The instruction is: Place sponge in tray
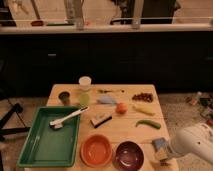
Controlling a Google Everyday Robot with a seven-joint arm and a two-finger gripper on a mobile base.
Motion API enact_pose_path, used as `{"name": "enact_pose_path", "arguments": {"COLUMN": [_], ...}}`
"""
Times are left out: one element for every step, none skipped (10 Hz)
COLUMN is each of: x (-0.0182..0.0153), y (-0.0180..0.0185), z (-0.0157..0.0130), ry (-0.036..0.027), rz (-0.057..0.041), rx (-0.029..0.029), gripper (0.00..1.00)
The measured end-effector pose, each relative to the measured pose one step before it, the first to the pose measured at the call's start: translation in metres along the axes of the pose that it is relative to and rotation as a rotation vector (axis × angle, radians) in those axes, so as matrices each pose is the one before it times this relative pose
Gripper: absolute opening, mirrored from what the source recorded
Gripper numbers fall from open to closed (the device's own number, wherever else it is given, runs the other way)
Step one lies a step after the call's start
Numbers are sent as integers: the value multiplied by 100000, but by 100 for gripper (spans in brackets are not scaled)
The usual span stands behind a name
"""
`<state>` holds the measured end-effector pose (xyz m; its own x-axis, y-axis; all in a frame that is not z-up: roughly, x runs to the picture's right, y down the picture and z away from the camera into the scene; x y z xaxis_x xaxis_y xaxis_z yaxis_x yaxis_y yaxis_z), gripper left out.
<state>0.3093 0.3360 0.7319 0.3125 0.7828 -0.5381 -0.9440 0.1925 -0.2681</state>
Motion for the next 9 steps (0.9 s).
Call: {"name": "enact_pose_path", "arguments": {"x": [43,107,35,-2,26,31,28,61,190], "y": [-6,-43,17,31,-31,-52,-48,-106,-299], "z": [177,319,263,197,139,75,86,-10,-213], "ry": [483,790,538,434,135,57,90,-166,-601], "rz": [-5,13,-673,-862,-737,-654,-1172,-440,-3], "rx": [-133,-275,-363,-441,-549,-388,-604,-300,-184], "gripper": [68,68,63,54,43,35,23,15,5]}}
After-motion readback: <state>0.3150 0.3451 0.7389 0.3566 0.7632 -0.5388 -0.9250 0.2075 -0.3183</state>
